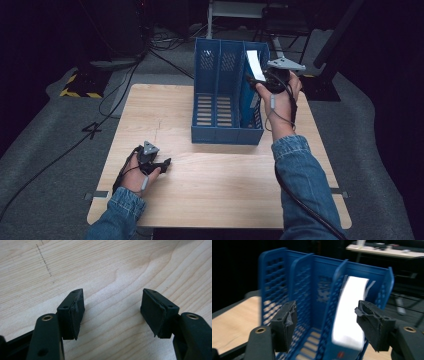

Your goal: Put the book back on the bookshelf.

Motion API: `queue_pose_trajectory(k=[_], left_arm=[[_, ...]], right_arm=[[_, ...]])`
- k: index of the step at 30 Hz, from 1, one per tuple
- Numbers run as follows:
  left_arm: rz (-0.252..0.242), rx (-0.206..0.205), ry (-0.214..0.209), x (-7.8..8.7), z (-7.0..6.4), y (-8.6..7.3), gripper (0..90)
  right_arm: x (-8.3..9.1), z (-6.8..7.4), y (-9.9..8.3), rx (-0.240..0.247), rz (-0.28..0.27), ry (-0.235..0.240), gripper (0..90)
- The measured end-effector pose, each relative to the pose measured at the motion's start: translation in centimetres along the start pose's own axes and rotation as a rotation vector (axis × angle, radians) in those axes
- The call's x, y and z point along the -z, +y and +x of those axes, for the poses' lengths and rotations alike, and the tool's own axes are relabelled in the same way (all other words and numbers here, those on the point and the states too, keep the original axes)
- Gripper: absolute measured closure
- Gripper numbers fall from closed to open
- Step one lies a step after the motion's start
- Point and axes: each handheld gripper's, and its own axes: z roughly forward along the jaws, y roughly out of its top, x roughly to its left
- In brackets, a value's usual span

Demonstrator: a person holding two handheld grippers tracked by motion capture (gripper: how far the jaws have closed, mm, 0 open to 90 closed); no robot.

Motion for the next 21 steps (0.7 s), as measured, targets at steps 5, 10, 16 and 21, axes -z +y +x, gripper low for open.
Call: queue_pose_trajectory(k=[5,10,16,21], left_arm=[[-0.002,-0.002,0.005,0.3,0.1,-0.3,35.6],[-0.002,-0.001,0.004,0.3,0.1,-0.4,35.4],[-0.002,-0.002,0.005,0.3,0.0,-0.4,35.3],[-0.002,0.001,0.007,0.4,0.0,-0.4,35.2]], right_arm=[[2.6,-0.1,-0.3,0.033,0.032,0.1,33.9],[6.0,-0.1,-1.4,0.066,0.06,0.17,33.5],[8.8,-0.1,-3.3,0.137,0.144,0.226,33.8],[10.7,-0.1,-5.3,0.132,0.17,0.251,32.7]])
